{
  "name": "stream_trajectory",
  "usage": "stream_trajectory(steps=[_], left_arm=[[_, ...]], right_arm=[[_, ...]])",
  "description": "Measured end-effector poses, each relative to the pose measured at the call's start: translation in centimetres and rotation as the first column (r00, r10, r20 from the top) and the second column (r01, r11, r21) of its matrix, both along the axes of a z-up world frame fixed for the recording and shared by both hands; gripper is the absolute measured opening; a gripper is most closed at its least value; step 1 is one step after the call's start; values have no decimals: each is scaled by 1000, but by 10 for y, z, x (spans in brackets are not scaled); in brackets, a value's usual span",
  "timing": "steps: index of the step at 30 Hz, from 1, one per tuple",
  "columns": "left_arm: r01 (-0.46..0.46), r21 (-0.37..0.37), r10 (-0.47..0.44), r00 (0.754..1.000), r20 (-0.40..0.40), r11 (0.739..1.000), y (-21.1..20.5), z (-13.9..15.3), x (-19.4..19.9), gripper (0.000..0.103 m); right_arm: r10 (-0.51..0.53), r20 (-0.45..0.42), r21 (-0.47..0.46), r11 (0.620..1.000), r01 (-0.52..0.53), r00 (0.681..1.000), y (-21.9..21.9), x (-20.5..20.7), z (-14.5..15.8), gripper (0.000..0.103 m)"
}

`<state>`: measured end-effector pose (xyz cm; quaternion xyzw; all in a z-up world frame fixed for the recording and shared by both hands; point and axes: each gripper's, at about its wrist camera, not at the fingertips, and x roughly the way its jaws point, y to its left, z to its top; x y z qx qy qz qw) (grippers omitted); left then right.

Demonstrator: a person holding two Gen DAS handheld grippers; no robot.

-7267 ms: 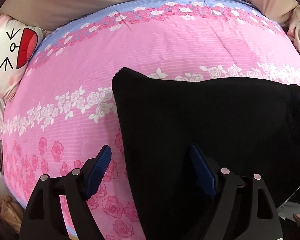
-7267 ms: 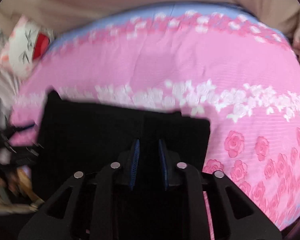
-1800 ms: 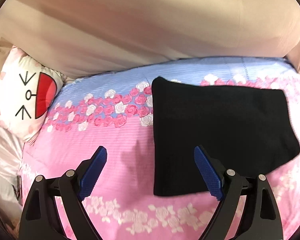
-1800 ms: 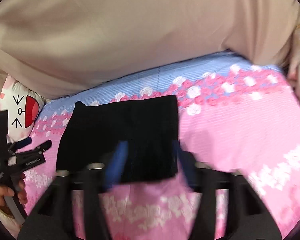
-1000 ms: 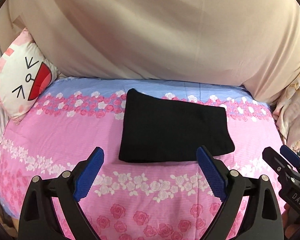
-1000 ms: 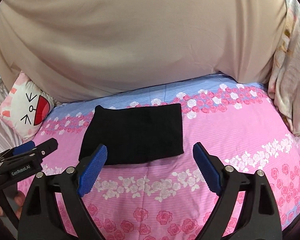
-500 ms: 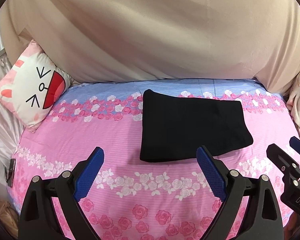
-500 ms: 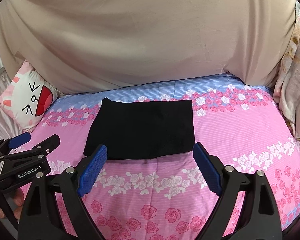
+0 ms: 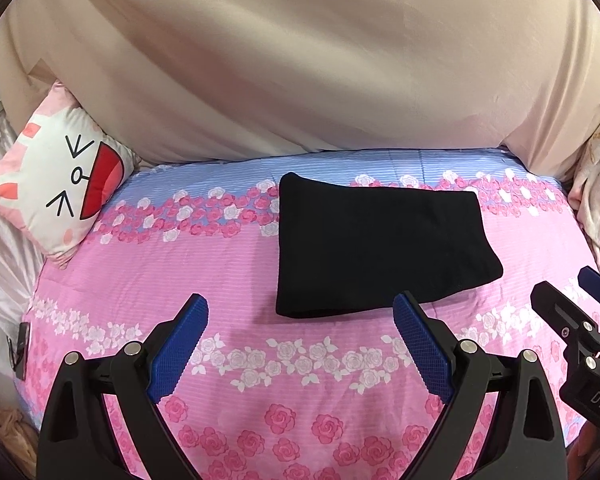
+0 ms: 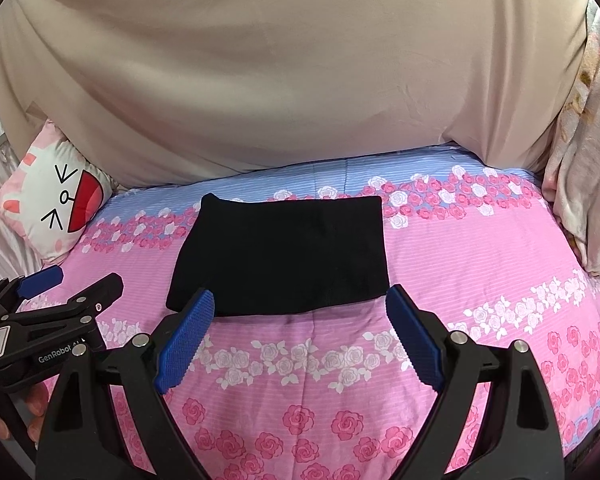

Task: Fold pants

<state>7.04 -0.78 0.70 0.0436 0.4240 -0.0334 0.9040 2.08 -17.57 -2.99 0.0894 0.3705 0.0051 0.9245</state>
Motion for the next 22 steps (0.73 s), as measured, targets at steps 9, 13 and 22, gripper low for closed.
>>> stream_trajectory(steps=[9,13,22], left_arm=[[-19,10,19,1000,17,1000,-2,-1,-2,92],[-4,41,2,999,53,999,-6,2,-5,92],[70,19,-70,997,24,997,-14,1,-6,92]], right_arm=[[-6,-9,-2,1000,6,1000,-3,0,-3,86],[-5,-13,-4,1000,5,1000,-3,0,-4,86],[-3,-20,1,1000,3,1000,-2,-1,-7,86]])
